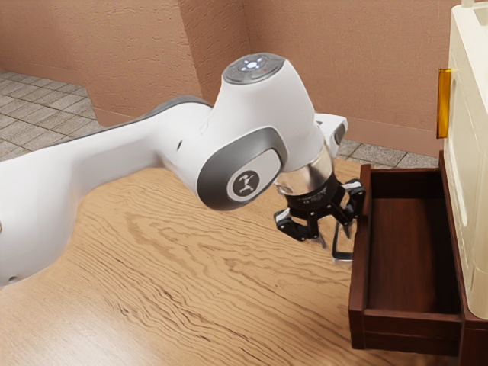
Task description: Pull the drawer handle with one arm to open the drawer
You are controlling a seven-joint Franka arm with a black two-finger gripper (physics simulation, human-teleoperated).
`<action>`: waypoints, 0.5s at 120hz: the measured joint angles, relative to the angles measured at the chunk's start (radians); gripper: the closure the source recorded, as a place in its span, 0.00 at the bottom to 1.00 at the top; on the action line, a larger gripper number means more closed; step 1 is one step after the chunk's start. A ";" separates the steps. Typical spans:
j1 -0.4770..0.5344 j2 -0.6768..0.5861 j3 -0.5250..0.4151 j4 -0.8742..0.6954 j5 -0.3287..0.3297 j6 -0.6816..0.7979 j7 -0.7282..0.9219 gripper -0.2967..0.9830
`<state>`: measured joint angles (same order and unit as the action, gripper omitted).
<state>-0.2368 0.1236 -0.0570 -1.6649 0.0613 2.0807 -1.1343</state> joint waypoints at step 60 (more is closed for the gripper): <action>-0.003 -0.036 0.000 -0.055 0.003 0.018 0.000 0.62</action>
<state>-0.2395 0.0874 -0.0565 -1.7201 0.0641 2.0988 -1.1339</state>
